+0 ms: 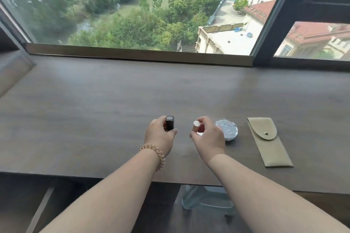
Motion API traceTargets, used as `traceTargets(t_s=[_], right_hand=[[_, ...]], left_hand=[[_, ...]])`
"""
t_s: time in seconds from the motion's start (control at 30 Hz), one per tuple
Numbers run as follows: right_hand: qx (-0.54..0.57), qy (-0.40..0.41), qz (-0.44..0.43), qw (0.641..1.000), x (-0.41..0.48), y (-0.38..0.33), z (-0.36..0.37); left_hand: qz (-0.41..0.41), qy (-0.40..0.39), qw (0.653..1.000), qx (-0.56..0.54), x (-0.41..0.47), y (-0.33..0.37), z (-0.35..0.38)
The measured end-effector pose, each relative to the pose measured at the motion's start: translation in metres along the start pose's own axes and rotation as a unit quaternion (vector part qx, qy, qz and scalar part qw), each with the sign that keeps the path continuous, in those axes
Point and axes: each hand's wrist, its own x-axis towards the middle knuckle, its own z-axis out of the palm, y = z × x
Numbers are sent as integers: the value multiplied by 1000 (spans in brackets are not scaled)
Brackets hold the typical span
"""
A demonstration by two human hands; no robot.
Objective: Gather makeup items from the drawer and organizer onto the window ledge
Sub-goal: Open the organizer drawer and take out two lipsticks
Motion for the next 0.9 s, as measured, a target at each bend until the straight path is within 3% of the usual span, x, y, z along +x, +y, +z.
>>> traceTargets(t_s=[0.37,0.63,0.9], right_hand=[[-101,-10,-36,994,47,22,39],[-106,20,-55,993,49,28,50],[-124,-38,-33,991,49,29,37]], left_hand=[[35,-21,999,3,50,-27,48],[30,-34,998,42,51,-32,57],[-15,-55,998,-2,48,-23,53]])
